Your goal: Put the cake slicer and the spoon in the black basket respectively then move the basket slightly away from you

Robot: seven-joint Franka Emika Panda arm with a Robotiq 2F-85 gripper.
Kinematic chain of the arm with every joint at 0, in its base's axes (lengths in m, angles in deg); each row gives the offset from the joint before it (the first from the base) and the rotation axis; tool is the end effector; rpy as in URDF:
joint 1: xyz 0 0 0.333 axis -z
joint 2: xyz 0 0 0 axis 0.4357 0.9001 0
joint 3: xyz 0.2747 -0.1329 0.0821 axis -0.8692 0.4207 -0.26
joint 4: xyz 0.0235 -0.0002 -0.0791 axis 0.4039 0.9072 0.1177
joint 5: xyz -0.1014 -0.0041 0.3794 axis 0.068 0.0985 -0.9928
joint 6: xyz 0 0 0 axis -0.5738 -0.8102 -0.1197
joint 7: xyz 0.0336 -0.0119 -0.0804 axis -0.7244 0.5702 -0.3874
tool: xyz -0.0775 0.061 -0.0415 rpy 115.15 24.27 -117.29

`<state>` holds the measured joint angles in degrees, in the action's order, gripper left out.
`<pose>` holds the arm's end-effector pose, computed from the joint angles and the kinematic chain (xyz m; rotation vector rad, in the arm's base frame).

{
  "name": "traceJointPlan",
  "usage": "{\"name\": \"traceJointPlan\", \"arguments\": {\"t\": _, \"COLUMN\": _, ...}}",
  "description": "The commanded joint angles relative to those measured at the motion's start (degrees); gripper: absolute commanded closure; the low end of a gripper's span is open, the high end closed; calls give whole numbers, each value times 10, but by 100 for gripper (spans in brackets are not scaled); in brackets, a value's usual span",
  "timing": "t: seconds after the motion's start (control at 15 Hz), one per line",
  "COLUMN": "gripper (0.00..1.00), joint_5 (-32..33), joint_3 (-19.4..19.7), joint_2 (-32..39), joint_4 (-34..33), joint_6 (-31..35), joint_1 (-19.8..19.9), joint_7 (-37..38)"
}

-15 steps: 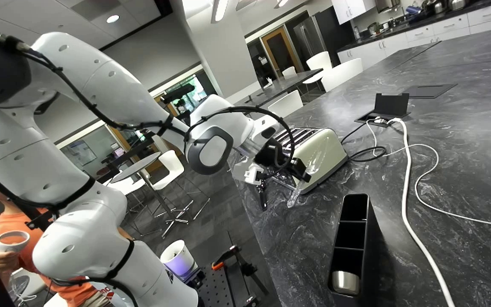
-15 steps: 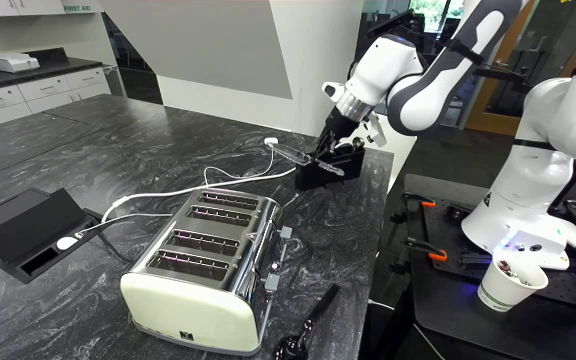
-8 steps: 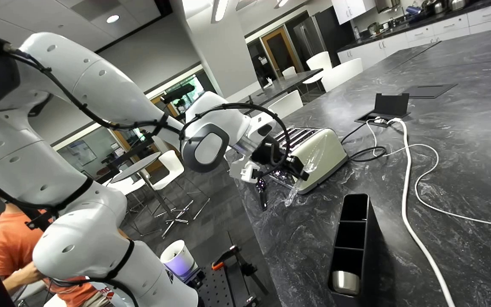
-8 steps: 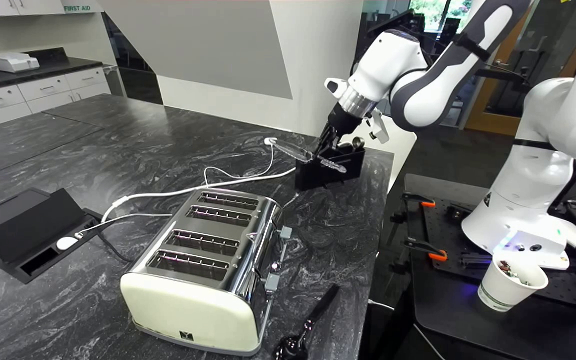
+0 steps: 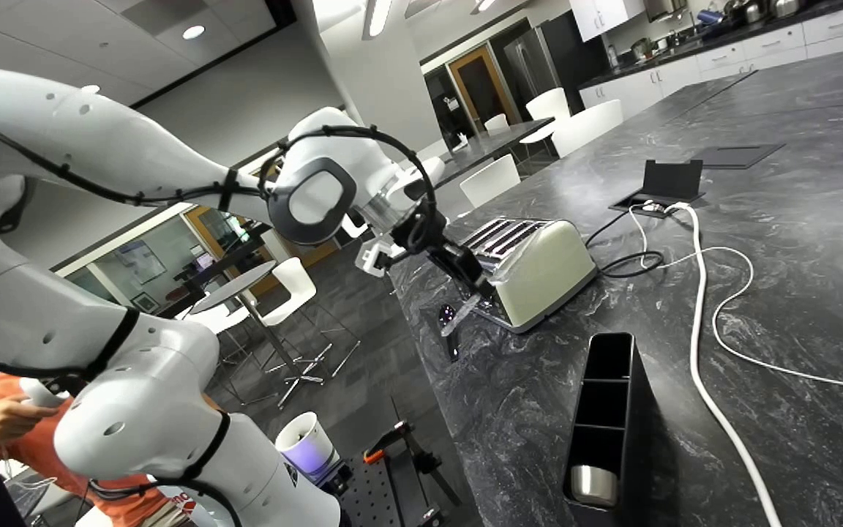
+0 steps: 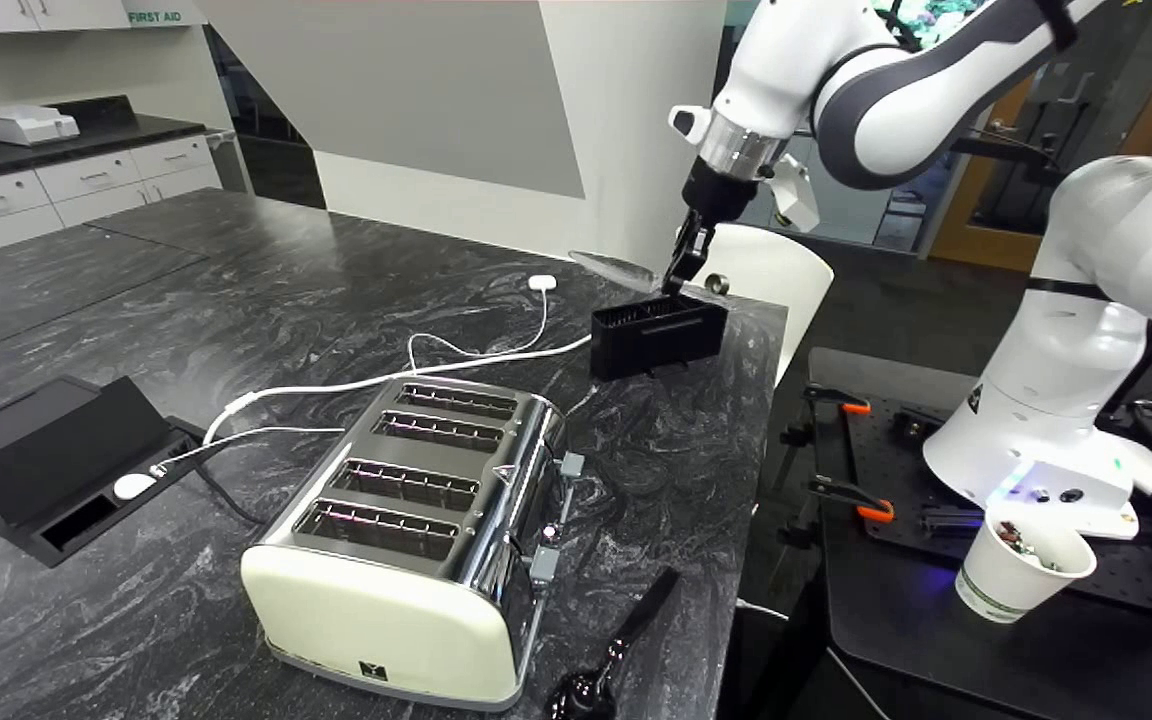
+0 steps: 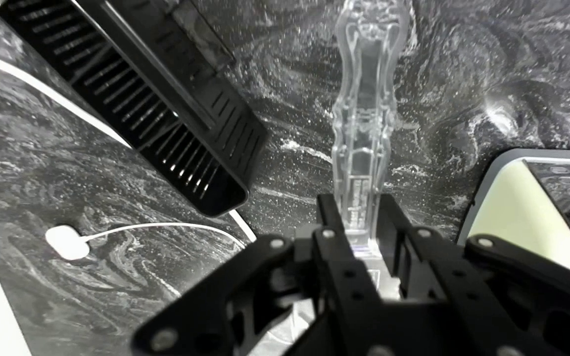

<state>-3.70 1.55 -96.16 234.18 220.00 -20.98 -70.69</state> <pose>0.3995 0.0064 0.3544 2.9992 0.1691 0.4222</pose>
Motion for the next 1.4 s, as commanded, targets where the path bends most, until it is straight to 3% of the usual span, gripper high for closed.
{"name": "traceJointPlan", "arguments": {"t": 0.0, "gripper": 94, "joint_5": -11, "joint_3": 4, "joint_2": -89, "joint_4": -23, "joint_6": -157, "joint_1": -23, "joint_7": 19}}
{"name": "traceJointPlan", "arguments": {"t": 0.27, "gripper": 94, "joint_5": -30, "joint_3": 25, "joint_2": -114, "joint_4": -81, "joint_6": -277, "joint_1": -41, "joint_7": 3}}
{"name": "traceJointPlan", "arguments": {"t": 0.47, "gripper": 94, "joint_5": -111, "joint_3": 73, "joint_2": -106, "joint_4": -83, "joint_6": -268, "joint_1": -87, "joint_7": -64}}
{"name": "traceJointPlan", "arguments": {"t": 0.53, "gripper": 77, "joint_5": -69, "joint_3": 44, "joint_2": -117, "joint_4": -78, "joint_6": -269, "joint_1": -59, "joint_7": -25}}
{"name": "traceJointPlan", "arguments": {"t": 0.8, "gripper": 77, "joint_5": -102, "joint_3": 67, "joint_2": -111, "joint_4": -78, "joint_6": -269, "joint_1": -79, "joint_7": -56}}
{"name": "traceJointPlan", "arguments": {"t": 0.87, "gripper": 94, "joint_5": -102, "joint_3": 67, "joint_2": -111, "joint_4": -78, "joint_6": -269, "joint_1": -80, "joint_7": -56}}
{"name": "traceJointPlan", "arguments": {"t": 1.33, "gripper": 94, "joint_5": -24, "joint_3": -25, "joint_2": -99, "joint_4": -81, "joint_6": -227, "joint_1": -16, "joint_7": 175}}
